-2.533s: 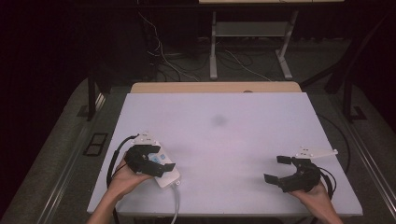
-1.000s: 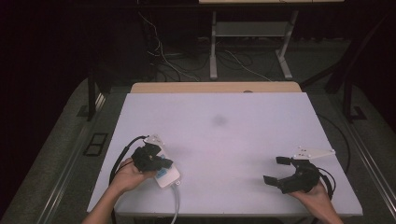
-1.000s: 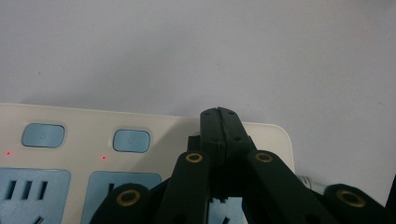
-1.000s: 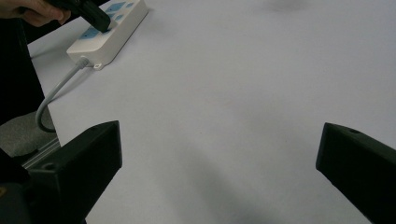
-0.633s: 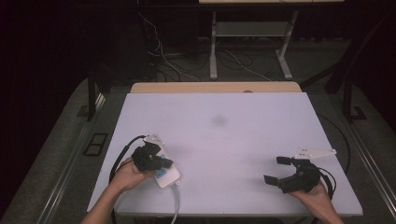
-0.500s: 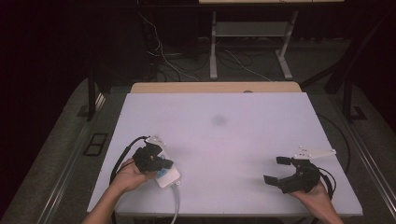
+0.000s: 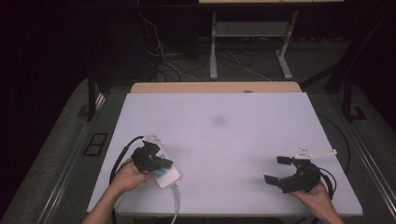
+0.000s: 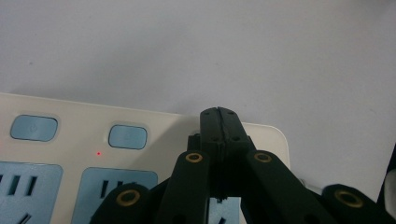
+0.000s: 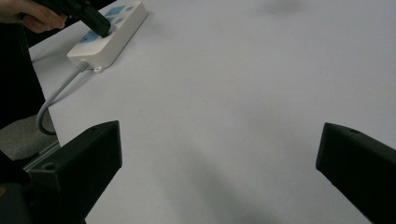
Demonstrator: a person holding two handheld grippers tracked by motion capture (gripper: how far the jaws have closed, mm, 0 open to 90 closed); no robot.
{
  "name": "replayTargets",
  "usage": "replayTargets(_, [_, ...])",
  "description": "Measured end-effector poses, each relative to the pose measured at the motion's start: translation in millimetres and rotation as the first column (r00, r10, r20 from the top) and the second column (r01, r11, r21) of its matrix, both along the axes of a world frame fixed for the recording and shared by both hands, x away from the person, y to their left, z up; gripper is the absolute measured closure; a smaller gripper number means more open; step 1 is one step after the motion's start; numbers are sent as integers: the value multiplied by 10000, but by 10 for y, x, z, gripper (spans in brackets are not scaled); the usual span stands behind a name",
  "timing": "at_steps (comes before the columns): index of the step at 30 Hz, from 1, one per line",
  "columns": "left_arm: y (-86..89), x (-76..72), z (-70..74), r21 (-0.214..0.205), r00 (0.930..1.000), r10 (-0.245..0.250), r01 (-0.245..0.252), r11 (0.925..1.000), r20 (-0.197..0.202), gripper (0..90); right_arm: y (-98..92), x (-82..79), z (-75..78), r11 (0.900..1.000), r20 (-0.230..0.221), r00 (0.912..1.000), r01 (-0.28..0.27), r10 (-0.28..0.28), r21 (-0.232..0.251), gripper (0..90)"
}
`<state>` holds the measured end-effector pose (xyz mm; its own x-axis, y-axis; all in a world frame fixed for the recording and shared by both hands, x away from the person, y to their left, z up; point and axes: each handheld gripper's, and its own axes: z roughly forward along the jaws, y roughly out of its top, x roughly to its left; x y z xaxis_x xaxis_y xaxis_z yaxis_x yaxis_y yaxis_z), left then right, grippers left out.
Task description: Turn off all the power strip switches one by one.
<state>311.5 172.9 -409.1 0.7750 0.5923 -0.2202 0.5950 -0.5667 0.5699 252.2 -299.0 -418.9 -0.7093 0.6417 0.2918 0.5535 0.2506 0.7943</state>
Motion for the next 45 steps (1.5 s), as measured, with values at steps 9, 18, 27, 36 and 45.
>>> replayTargets(9, [36,-40,9,-333,9992,112,-100,9994,377,893,-27,-3,7,10000,69,10000,54,-54,17,2])
replayTargets(18, [40,-76,69,-391,9979,-123,148,9991,629,892,-33,-2,11,10000,48,10000,76,-76,46,2])
replayTargets(27, [47,-67,192,-292,9962,-150,176,9994,858,891,-32,-3,11,10000,49,10000,71,-72,48,2])
replayTargets(36, [90,-47,325,-167,9943,-69,87,9998,1067,892,-32,-7,14,10000,53,10000,63,-63,62,2])
replayTargets(45, [120,-17,385,-42,9934,-71,76,10000,1142,892,-30,-5,12,10000,29,10000,64,-64,48,2])
